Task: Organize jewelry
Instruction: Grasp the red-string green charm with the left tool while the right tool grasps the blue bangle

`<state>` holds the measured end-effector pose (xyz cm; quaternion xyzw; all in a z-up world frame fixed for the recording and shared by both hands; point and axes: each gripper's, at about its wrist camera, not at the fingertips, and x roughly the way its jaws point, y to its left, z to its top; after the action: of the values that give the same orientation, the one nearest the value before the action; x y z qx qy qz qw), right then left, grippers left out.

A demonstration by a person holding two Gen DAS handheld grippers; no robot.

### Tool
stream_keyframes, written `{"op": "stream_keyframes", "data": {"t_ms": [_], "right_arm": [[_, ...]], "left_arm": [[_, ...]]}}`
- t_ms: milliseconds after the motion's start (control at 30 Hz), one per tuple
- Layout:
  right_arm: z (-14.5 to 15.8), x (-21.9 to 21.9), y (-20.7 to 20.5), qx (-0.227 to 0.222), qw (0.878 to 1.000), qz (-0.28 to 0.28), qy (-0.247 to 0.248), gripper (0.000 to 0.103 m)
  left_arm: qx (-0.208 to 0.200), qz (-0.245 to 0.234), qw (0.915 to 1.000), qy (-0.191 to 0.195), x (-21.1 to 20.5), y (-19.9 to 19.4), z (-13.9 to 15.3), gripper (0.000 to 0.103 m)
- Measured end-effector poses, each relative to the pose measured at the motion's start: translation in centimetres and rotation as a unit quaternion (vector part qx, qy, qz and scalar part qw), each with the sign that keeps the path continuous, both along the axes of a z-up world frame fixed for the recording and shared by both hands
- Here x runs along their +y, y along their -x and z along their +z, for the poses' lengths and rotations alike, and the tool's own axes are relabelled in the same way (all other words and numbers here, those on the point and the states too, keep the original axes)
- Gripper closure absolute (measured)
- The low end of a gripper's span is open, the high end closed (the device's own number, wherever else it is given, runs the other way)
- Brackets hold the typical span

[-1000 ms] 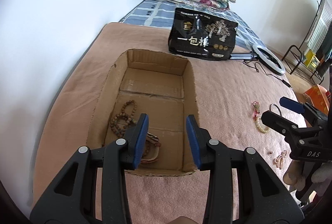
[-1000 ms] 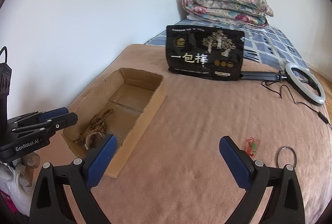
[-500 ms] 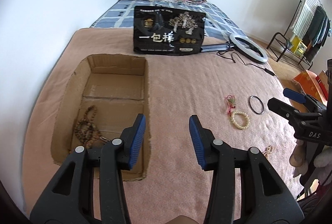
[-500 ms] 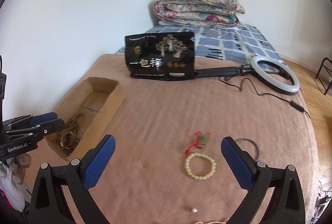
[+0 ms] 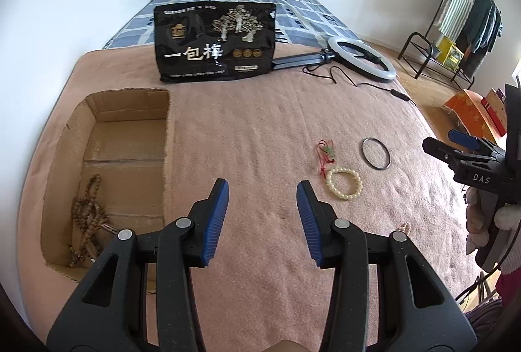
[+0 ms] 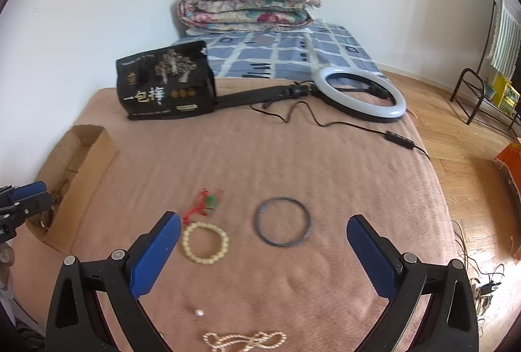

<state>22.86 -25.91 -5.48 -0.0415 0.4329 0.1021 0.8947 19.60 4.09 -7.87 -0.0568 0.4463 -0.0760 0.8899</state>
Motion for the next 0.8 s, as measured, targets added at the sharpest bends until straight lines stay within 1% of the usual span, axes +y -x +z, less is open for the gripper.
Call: {"op": "stream_keyframes", "data": {"t_ms": [233,400,600,800], "right_arm": [[-1.4,-3.3,-0.9,0.022,0.999,-0.026,-0.005,0.001],[-2.7,-5.1,-2.0,0.043,0.998,-0.04,-0.016,0.004],[-4.9,-6.5,-3.7,0.078,0.995,-0.049,-0.035,0.013],[-7.2,-7.0,-5.3,0.114,0.991,-0.046,-0.056,0.026]], "left_arm": [[0.01,-0.022,0.9997,0.01,-2.8,-1.5,-1.1,0.059],[0.024,-0.035,0.9989,0.02,-5.0,-3.2,-2.4,0.059],[0.039,-0.053,0.9974,0.03,-7.9,-5.3,-4.4,0.059],[0.052,-0.066,0.9961,0.028,-10.3,-7.6,-6.5,0.059]]}}
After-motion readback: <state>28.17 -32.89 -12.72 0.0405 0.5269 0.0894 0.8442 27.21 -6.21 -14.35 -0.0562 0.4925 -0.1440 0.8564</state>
